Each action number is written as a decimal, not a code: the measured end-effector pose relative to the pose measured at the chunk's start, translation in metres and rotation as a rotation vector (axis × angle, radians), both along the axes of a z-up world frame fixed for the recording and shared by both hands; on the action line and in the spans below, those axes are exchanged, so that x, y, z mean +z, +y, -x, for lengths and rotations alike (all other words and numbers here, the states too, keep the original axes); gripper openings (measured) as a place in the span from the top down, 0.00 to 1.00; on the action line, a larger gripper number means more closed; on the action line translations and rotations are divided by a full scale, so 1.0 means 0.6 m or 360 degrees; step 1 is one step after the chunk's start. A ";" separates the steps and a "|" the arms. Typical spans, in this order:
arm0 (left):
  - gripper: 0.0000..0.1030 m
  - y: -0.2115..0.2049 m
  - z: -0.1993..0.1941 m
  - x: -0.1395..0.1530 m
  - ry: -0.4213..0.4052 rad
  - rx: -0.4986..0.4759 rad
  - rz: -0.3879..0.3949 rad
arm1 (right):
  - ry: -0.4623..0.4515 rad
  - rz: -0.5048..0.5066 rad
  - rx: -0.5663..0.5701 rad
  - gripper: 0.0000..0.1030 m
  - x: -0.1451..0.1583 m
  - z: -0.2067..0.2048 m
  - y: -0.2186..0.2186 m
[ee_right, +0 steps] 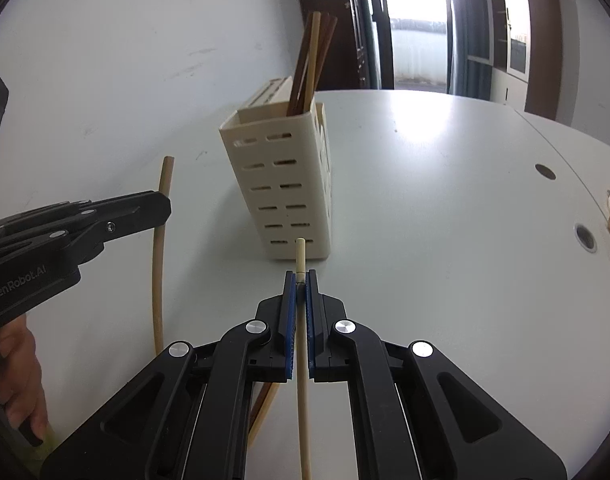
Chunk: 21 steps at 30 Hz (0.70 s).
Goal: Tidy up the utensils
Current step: 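Lift both held bamboo chopsticks upright and lower them into the cream holder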
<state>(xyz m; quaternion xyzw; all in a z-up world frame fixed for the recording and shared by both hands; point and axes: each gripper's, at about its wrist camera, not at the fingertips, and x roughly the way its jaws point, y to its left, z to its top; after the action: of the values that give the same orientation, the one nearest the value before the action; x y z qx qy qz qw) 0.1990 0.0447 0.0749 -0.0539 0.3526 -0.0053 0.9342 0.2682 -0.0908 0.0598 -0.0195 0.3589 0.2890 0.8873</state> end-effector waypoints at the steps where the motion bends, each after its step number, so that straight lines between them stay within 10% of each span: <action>1: 0.94 -0.001 0.005 0.008 -0.0025 -0.0009 -0.0002 | -0.0022 -0.0010 0.0007 0.95 0.006 0.000 0.000; 21: 0.94 0.004 0.006 0.099 -0.0317 -0.0029 0.0023 | -0.0293 -0.0282 0.0082 0.95 0.117 -0.016 -0.014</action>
<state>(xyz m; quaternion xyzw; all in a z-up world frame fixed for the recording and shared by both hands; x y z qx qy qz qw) 0.1955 0.0473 0.1343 -0.0567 0.2583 -0.0215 0.9641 0.2779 -0.0994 0.1297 0.0231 0.2483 0.3393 0.9070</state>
